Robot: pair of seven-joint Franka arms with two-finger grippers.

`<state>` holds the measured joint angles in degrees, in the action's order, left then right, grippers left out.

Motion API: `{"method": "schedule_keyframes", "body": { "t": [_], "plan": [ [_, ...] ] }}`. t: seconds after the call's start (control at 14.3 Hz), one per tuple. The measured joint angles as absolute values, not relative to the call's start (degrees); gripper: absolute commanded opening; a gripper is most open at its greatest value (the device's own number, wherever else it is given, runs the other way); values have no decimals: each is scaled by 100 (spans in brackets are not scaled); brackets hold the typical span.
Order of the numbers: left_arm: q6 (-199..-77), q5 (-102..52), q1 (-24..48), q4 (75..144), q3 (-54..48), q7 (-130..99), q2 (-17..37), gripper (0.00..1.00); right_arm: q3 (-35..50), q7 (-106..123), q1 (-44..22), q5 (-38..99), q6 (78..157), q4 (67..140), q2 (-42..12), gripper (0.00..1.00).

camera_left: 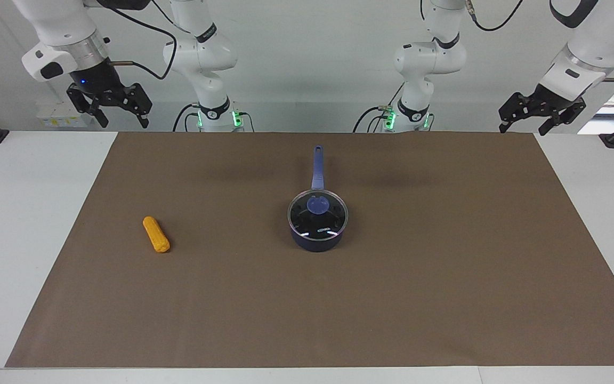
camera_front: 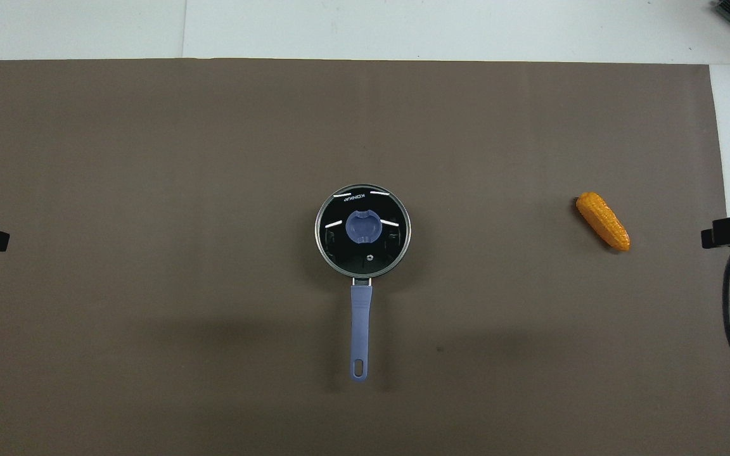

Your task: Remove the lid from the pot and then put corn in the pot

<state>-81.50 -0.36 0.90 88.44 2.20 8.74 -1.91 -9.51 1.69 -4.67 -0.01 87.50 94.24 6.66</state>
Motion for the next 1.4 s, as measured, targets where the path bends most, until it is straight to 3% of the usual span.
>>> {"method": "schedule_keyframes", "body": {
  "t": [0.28, 0.7, 1.05, 1.4],
  "plan": [
    [-8150, -45, 245, 8844, 173, 859, -190, 100, -952, 179, -467, -2, 8750, 9428, 666, 100],
    [-8204, -67, 1660, 8862, 121, 3, -81, 100, -956, 986, -463, -3, 8766, 9497, 663, 100],
    [-8658, -68, 2509, 9013, 110, -597, 319, 100, -955, 2241, -466, -3, 10002, 10219, 455, 100],
    [-9563, -76, 3190, 9051, 99, -1666, 1004, 100, -957, 3456, -429, -4, 11124, 10632, -311, 100]
  ]
}}
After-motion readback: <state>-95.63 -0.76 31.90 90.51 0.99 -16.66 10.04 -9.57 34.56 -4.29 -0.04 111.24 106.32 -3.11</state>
